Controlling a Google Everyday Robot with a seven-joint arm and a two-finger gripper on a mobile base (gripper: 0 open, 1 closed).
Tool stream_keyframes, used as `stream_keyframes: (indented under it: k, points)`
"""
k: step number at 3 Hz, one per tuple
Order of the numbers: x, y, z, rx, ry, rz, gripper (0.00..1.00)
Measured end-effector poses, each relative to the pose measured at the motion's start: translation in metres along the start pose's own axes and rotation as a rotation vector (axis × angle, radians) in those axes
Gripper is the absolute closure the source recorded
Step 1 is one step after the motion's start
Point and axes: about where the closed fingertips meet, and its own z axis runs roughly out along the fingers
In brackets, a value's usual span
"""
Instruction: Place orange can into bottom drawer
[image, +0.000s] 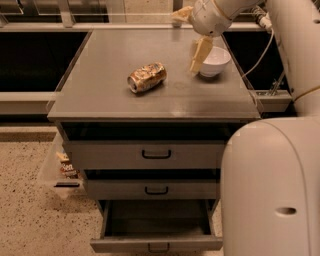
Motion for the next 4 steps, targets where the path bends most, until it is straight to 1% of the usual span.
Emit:
stream_keyframes:
  k: [1,2,3,4]
  points:
    - [0.008,-0.018,0.021,0.035,-0.065,-0.021,0.00]
    - [0.010,-0.026,0.047,0.036,-0.133,-0.025,0.00]
    - [0.004,-0.027,0.075,0.009,-0.202,-0.019,0.00]
    - [-0.012,-0.021,0.110,-0.059,-0.284,-0.008,0.00]
